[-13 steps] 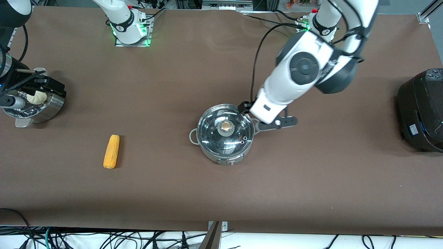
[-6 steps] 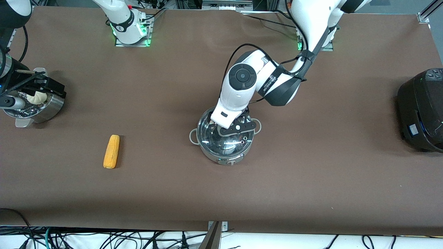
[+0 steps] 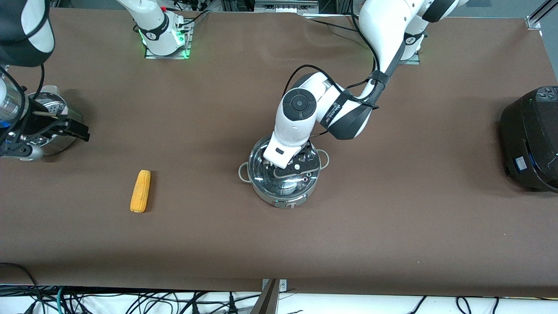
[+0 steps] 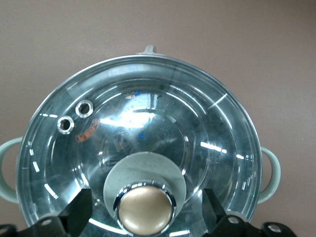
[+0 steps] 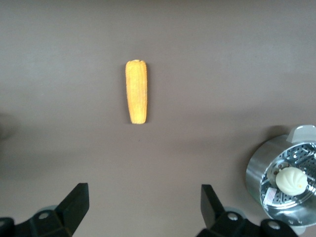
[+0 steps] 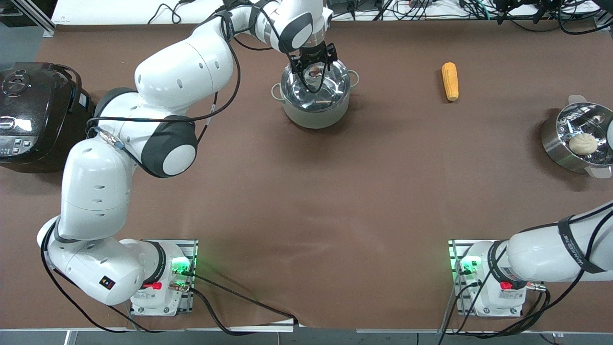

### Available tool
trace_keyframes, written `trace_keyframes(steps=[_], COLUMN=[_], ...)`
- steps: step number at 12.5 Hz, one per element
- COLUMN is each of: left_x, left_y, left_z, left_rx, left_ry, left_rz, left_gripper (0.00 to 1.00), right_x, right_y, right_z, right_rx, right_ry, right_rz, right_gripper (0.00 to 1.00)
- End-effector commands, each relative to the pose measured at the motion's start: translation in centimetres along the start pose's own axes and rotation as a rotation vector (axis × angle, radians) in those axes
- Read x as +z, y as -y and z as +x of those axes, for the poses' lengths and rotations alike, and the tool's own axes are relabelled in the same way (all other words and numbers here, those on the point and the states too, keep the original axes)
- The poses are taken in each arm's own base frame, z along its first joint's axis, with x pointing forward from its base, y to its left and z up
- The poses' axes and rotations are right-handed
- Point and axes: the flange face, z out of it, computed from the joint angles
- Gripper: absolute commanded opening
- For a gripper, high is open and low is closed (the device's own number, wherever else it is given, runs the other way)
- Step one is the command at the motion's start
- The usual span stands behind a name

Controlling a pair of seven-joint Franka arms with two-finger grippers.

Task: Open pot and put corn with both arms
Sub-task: 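Grasp the lid knob with the left gripper while the right gripper reaches the corn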

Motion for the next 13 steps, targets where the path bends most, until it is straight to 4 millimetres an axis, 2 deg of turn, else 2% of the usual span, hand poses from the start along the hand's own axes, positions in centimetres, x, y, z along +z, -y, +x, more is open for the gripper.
trace_keyframes(steps=[1, 3, 5, 7, 12, 13], left_x=[0.0, 0.0, 0.1, 0.2, 0.1, 0.1], left_y=[-0.6, -0.6, -0.6, -0.5, -0.5, -0.5], left_z=[0.4, 0.4, 0.3, 0.3, 0.2, 0.2], left_rx=[-0.003, -0.002, -0.003, -0.003, 0.006, 0.004], left_ry=[-0.038, -0.038, -0.035, -0.032, -0.034, -0.034], left_rz=[0.003, 0.003, 0.006, 0.01, 0.013, 0.013], left_gripper=[0.87, 0.78, 0.67, 0.58, 0.0, 0.0], right_x=[3.3, 5.0, 9.5, 13.0, 20.5, 21.8], right_y=[-2.4, -2.3, -1.9, -1.4, -1.1, -1.1], right_z=[2.1, 3.0, 5.0, 6.4, 8.4, 8.6], right_rx=[0.03, 0.028, 0.027, 0.022, 0.049, 0.051], right_ry=[0.015, 0.017, 0.022, 0.014, 0.03, 0.033], right_rz=[-0.002, -0.009, -0.001, 0.0, 0.055, 0.056], right_gripper=[1.0, 1.0, 1.0, 1.0, 1.0, 1.0])
